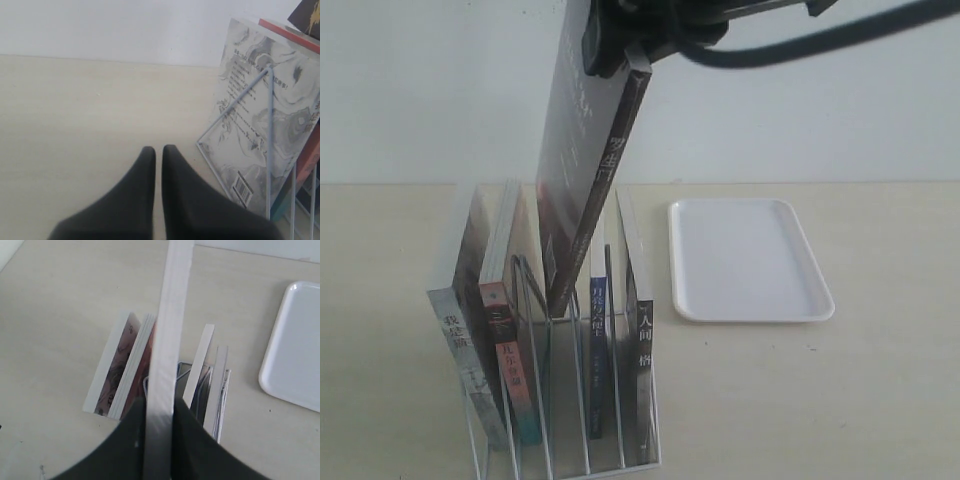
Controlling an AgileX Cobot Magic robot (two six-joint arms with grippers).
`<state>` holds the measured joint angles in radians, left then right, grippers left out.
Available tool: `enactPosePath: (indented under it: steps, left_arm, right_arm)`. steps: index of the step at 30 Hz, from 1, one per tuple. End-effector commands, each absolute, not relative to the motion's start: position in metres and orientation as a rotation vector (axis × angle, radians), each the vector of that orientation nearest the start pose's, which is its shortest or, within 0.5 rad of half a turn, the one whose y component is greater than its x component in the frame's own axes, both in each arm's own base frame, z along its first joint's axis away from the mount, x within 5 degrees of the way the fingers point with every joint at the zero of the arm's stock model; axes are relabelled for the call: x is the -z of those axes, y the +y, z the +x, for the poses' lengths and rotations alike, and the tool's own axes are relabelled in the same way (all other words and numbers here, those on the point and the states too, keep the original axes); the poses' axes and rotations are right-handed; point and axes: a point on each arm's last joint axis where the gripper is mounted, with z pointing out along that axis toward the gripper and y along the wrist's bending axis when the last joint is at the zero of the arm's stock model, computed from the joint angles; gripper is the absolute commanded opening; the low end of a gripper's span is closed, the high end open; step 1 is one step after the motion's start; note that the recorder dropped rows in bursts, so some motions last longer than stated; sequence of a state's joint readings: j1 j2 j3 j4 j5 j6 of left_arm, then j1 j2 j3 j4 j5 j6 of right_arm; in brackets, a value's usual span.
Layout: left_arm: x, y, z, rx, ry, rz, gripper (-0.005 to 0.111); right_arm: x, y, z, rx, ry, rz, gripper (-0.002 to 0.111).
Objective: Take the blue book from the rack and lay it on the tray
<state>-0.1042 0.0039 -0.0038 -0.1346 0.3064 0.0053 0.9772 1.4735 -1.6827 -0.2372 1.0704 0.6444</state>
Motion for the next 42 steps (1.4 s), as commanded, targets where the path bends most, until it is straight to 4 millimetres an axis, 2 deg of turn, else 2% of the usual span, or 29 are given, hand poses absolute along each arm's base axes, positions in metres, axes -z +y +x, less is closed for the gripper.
enactPosePath:
  steps: [1, 9, 20, 25, 34, 36, 42]
  left_arm:
    - [-0.186, -0.009, 0.054, 0.193, 1.79, 0.017, 0.004]
    - [-0.186, -0.009, 0.054, 0.193, 1.79, 0.017, 0.004]
    - [-0.186, -0.009, 0.054, 0.193, 1.79, 0.017, 0.004]
    - [-0.186, -0.009, 0.054, 0.193, 1.79, 0.017, 0.004]
    - [-0.186, -0.009, 0.054, 0.193, 1.79, 0.017, 0.004]
    - [-0.186, -0.009, 0.054, 0.193, 1.79, 0.017, 0.004]
    - [-0.186, -0.009, 0.054, 0.193, 1.79, 0.017, 0.004]
  right_arm:
    - [-0.433, 0.256, 0.196, -0.517, 2.325, -0.423, 0.0]
    - [-0.411, 0.278, 0.209, -0.517, 2.361, -0.433, 0.0]
    - [-0.358, 0.31, 0.23, -0.413, 2.475, -0.45, 0.0]
    - [-0.328, 0.324, 0.239, -0.354, 2.535, -0.469, 0.0]
    - [-0.306, 0.332, 0.244, -0.309, 2.598, -0.472, 0.001]
    - [-0.305, 0.332, 0.243, -0.294, 2.609, -0.476, 0.008]
    - [-0.304, 0.331, 0.243, -0.279, 2.619, -0.486, 0.045]
